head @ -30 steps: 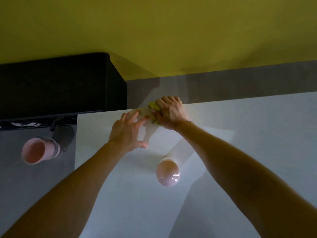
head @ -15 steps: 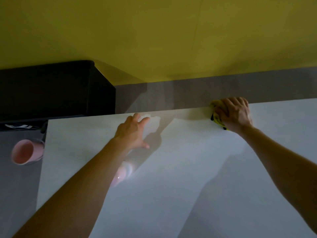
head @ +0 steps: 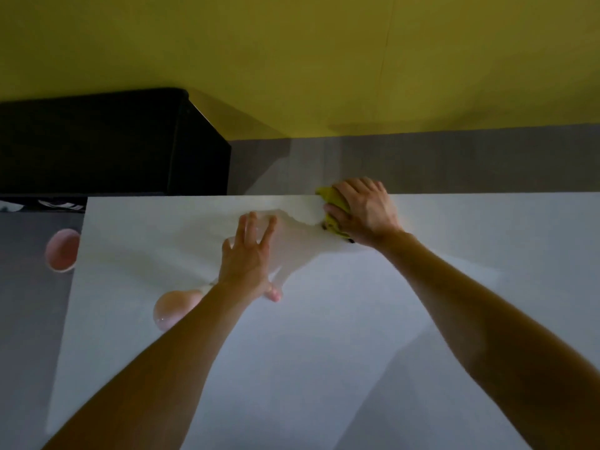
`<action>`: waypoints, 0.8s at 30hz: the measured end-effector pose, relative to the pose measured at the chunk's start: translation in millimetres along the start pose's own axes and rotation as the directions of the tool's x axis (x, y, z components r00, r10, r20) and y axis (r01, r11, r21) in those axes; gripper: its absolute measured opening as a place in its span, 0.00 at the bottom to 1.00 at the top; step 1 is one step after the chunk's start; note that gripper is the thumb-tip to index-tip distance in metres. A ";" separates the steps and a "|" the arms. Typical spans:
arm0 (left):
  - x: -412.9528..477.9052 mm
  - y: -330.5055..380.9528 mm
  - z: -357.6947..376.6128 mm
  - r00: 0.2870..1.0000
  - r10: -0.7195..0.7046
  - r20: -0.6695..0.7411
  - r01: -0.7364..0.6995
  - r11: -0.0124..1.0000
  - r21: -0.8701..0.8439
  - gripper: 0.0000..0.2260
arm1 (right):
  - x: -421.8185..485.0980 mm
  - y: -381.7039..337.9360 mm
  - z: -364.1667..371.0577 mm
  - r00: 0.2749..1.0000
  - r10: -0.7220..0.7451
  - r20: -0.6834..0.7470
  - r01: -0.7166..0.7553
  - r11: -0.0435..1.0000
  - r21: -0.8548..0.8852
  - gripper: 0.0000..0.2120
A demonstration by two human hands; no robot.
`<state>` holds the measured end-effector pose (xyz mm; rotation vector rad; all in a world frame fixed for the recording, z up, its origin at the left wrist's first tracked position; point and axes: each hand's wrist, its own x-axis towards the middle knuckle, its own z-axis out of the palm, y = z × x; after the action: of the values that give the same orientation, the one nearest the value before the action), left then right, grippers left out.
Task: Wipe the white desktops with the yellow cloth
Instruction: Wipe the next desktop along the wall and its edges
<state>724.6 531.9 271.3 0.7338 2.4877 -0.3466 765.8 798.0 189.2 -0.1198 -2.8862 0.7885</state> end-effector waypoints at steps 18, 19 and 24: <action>-2.6 -0.5 -6.3 0.999 0.015 -0.052 -0.013 0.999 0.029 0.71 | 35.2 -54.8 30.3 0.997 0.048 0.055 -0.044 0.997 -0.066 0.23; -3.1 0.7 -6.9 0.999 0.016 -0.039 -0.015 1.000 0.025 0.72 | 27.0 -38.0 21.7 0.999 0.027 0.041 -0.025 0.999 -0.044 0.23; -4.1 0.2 -6.0 0.999 0.004 -0.050 -0.004 1.000 0.009 0.73 | -58.6 92.9 -61.0 0.976 0.180 -0.121 -0.197 0.970 -0.142 0.19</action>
<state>725.2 532.5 278.5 0.7596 2.5332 -0.3416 837.0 901.5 186.6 -0.4468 -2.8586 0.5666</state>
